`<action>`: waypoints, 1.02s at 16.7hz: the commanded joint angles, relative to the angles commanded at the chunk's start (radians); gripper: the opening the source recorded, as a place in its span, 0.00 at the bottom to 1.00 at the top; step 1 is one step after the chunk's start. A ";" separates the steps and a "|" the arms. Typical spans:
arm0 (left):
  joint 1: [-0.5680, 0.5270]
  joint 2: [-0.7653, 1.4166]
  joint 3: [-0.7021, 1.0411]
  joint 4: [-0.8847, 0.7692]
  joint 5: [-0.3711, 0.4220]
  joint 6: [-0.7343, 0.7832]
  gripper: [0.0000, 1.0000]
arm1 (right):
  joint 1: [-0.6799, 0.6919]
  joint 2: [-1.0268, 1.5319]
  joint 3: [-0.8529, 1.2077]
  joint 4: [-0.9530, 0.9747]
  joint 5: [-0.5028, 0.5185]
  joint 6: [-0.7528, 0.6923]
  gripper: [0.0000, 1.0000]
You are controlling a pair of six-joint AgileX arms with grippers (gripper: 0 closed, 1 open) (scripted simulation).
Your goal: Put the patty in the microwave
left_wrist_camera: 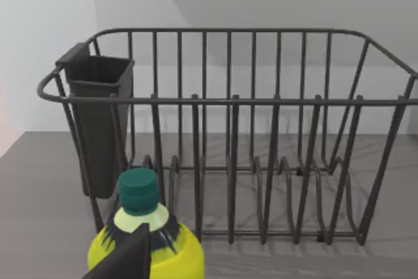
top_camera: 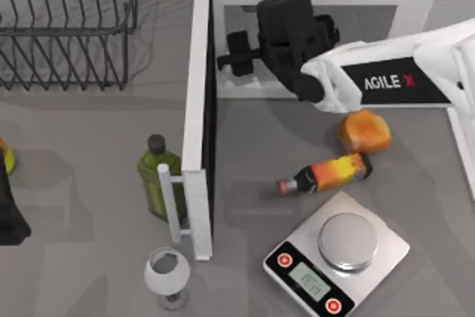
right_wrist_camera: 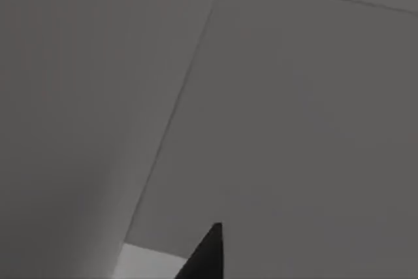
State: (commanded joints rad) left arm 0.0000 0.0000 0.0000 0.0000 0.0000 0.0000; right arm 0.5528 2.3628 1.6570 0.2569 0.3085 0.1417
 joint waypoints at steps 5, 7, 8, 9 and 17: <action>0.000 0.000 0.000 0.000 0.000 0.000 1.00 | 0.040 -0.122 -0.127 0.073 0.058 0.037 1.00; 0.000 0.000 0.000 0.000 0.000 0.000 1.00 | 0.060 -0.172 -0.198 0.102 0.084 0.055 1.00; 0.000 0.000 0.000 0.000 0.000 0.000 1.00 | 0.072 -0.197 -0.235 0.117 0.097 0.064 1.00; 0.000 0.000 0.000 0.000 0.000 0.000 1.00 | 0.084 -0.220 -0.274 0.131 0.110 0.074 1.00; 0.000 0.000 0.000 0.000 0.000 0.000 1.00 | 0.191 -0.358 -0.587 0.219 0.196 0.144 1.00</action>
State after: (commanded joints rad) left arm 0.0000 0.0000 0.0000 0.0000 0.0000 0.0000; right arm 0.7440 2.0053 1.0701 0.4763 0.5046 0.2861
